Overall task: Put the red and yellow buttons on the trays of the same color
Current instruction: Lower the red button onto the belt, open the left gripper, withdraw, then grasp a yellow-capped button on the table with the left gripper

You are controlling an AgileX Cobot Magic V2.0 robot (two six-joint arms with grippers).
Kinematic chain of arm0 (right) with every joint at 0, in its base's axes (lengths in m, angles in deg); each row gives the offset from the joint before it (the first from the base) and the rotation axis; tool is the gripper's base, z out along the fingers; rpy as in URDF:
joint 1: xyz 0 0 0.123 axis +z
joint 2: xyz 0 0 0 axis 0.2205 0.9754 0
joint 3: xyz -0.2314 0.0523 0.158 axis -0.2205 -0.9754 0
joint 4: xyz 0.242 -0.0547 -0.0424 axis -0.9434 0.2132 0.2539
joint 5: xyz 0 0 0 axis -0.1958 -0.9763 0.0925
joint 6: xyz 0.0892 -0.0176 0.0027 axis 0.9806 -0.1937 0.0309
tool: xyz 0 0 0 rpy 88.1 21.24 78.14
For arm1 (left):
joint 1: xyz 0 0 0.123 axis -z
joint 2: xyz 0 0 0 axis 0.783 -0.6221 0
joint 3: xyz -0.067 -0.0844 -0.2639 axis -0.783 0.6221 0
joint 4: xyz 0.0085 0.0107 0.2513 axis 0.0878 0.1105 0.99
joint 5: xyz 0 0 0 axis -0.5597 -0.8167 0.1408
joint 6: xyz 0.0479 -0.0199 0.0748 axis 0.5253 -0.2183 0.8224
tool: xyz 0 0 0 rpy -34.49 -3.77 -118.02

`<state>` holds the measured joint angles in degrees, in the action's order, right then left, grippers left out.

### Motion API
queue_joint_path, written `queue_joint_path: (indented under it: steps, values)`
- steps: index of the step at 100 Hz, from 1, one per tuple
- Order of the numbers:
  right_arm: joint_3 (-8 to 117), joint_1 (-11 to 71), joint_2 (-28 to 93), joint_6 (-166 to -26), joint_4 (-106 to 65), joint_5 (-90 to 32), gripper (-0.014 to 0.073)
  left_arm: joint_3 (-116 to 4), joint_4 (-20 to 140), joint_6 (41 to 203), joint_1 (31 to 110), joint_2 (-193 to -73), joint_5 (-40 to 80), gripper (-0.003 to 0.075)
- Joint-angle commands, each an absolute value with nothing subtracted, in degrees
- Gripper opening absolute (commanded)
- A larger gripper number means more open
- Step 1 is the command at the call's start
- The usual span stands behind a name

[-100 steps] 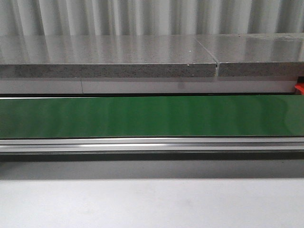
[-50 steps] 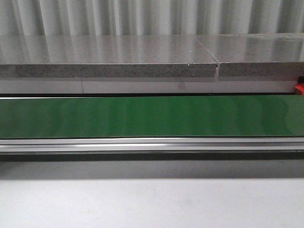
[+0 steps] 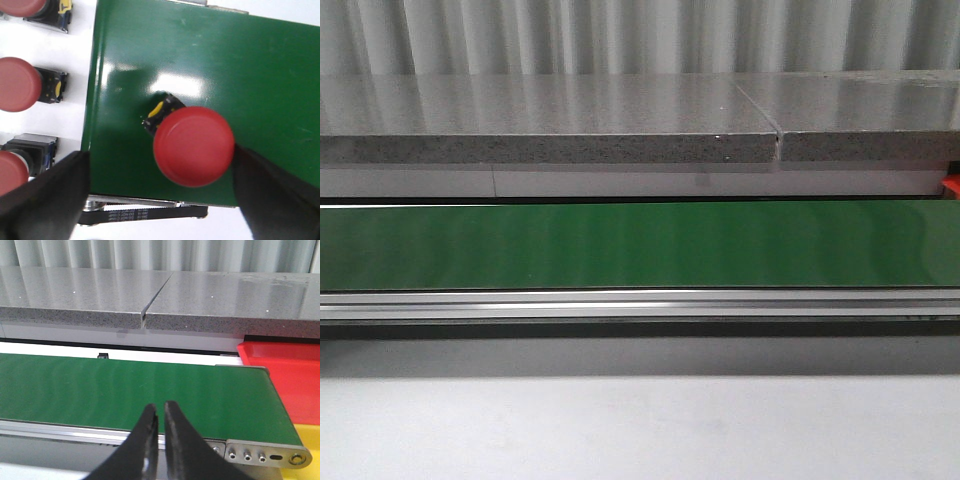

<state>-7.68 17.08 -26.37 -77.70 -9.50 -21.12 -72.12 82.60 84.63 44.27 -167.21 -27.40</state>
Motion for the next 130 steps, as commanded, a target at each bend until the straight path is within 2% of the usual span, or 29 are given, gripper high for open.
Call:
queue_joint_path:
  steps: [1,33,60,77,115,130]
  values:
    - [-6.89,17.08,-26.8,-77.75,-9.06,-16.55,0.0055,-73.96,81.7,85.32,44.74,-164.69,-26.64,0.0662]
    - [-6.89,17.08,-26.8,-77.75,-9.06,-16.55,0.0055,-73.96,78.37,88.01,48.26,-158.71,-23.26,0.0659]
    - [-6.89,17.08,-26.8,-77.75,-9.06,-16.55,0.0055,-73.85,77.86,84.12,46.81,-150.4,-19.87,0.0659]
    - [-6.89,17.08,-26.8,-77.75,-9.06,-16.55,0.0055,-72.28,78.1,82.3,40.88,-146.43,-22.74,0.0659]
    - [-6.89,17.08,-26.8,-77.75,-9.06,-16.55,0.0055,-66.14,82.43,76.33,18.75,-145.75,-23.9,0.0659]
    - [-6.89,17.08,-26.8,-77.75,-9.06,-16.55,0.0055,-65.69,84.27,74.67,15.23,-149.13,-23.9,0.0659]
